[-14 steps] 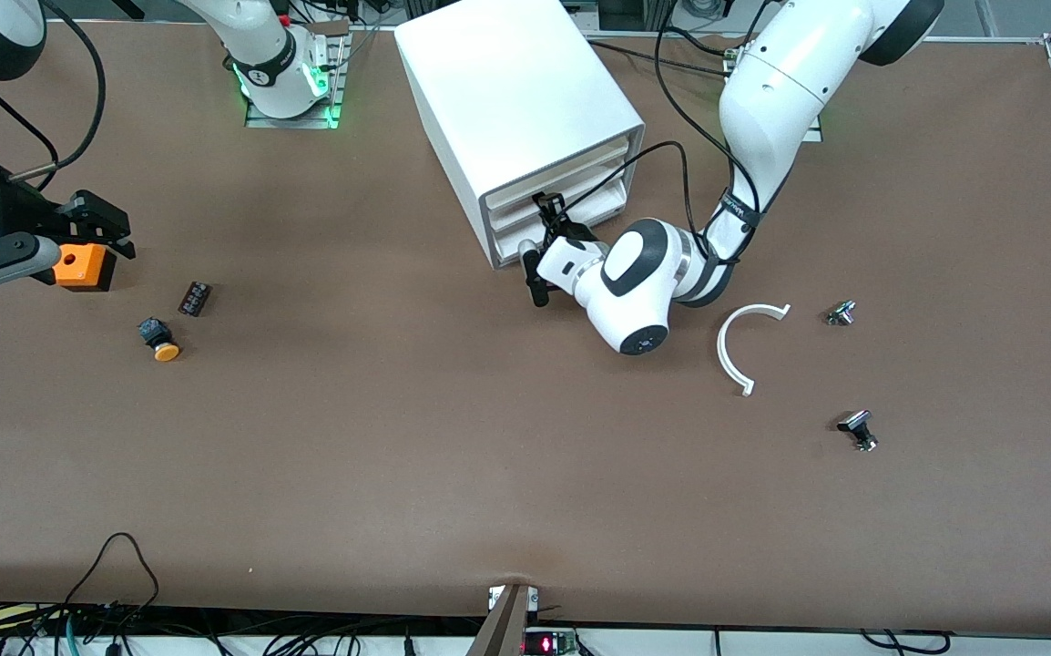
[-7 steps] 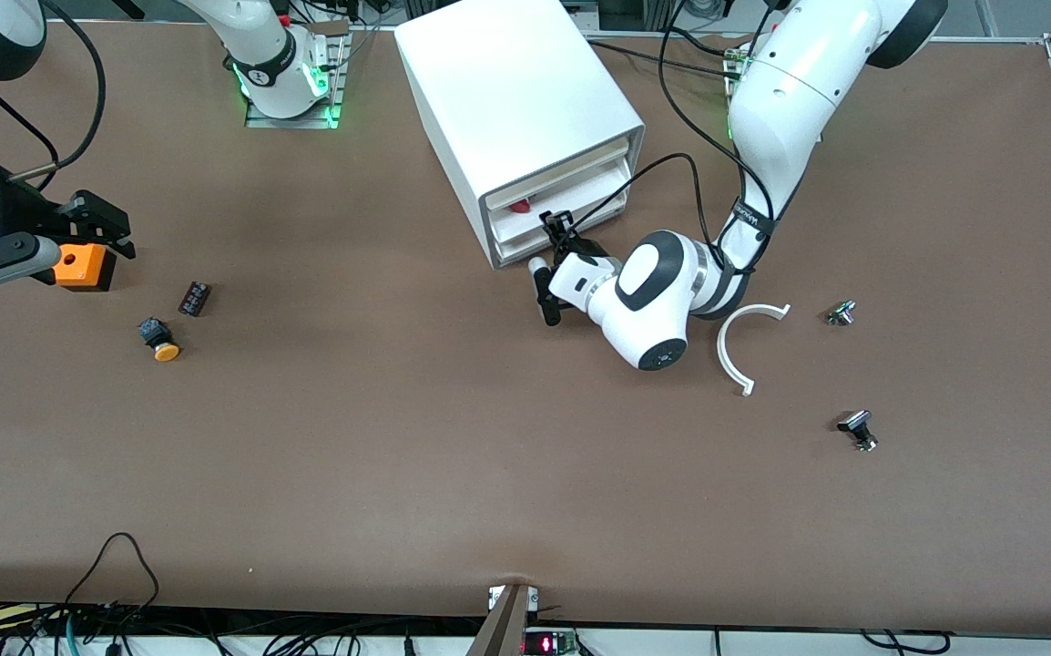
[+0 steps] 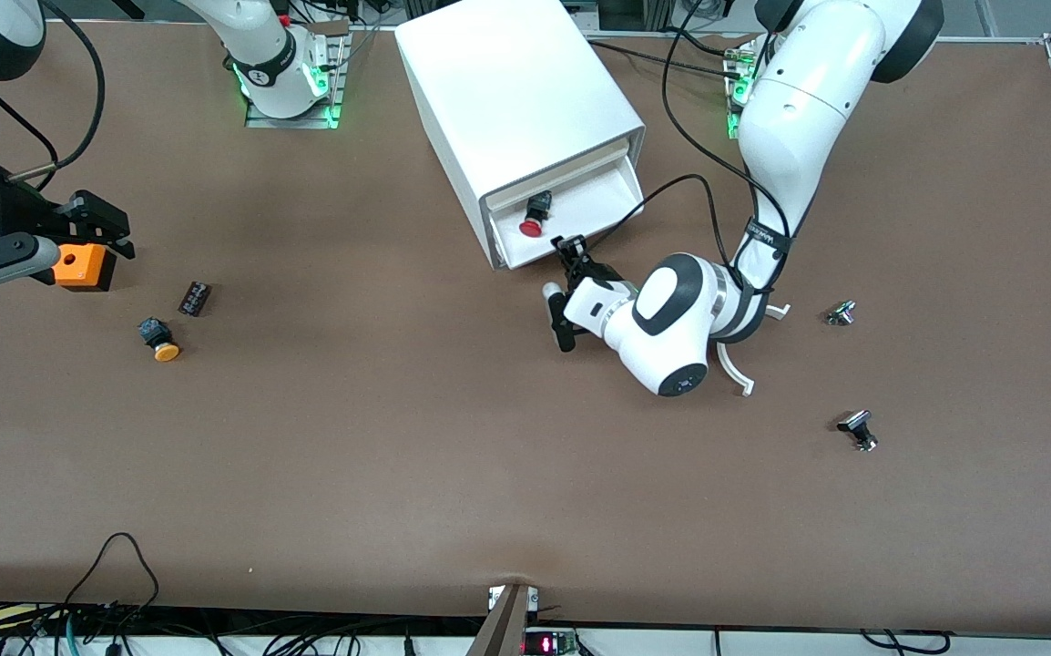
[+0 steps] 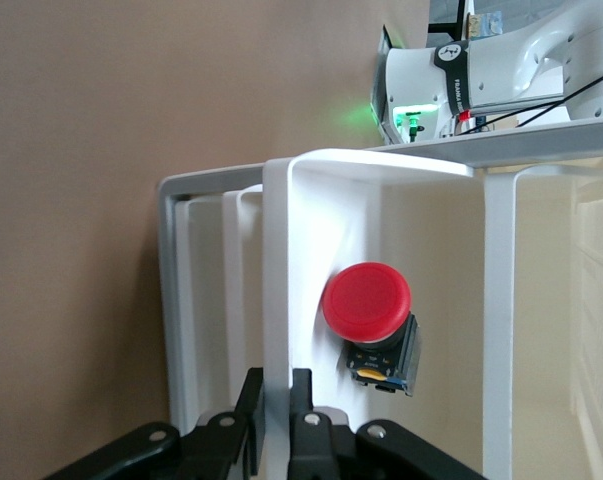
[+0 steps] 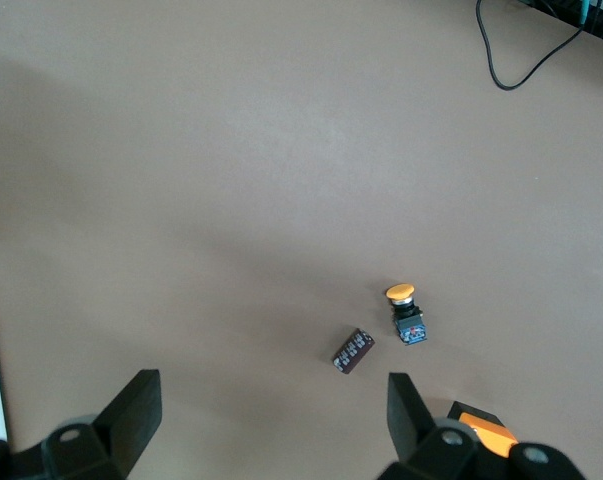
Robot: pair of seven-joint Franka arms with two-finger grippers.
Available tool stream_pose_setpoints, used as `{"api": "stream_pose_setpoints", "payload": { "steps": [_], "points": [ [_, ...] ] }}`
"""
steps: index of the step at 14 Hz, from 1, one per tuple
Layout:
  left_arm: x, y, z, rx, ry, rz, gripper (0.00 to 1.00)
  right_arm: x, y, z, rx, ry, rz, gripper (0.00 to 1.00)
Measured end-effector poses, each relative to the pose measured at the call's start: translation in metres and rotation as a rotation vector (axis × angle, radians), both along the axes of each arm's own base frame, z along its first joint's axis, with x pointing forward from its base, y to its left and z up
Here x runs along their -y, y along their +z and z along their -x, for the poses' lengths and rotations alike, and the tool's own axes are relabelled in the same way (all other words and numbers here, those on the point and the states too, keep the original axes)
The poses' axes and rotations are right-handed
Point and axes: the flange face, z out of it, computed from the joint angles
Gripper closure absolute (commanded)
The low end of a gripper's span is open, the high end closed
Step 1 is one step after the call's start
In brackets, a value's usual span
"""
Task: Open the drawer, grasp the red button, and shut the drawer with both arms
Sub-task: 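Pull the drawer open with the left gripper, exposing the red button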
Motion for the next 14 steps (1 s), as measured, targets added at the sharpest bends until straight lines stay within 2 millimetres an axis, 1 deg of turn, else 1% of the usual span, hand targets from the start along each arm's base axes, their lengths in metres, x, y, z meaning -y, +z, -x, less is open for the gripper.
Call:
{"api": "stream_pose_setpoints", "payload": {
  "steps": [2,7,14],
  "points": [
    [-0.008,0.002,-0.010,0.016,0.011,-0.008,1.00,0.000,0.000,0.000,0.000,0.000,0.000,0.00],
    [-0.031,0.011,-0.034,0.068,0.046,-0.038,1.00,0.001,-0.002,-0.001,-0.004,-0.003,-0.002,0.00],
    [-0.042,0.012,-0.050,0.105,0.064,-0.051,1.00,0.001,-0.002,-0.004,0.014,-0.004,-0.006,0.00]
  ]
}}
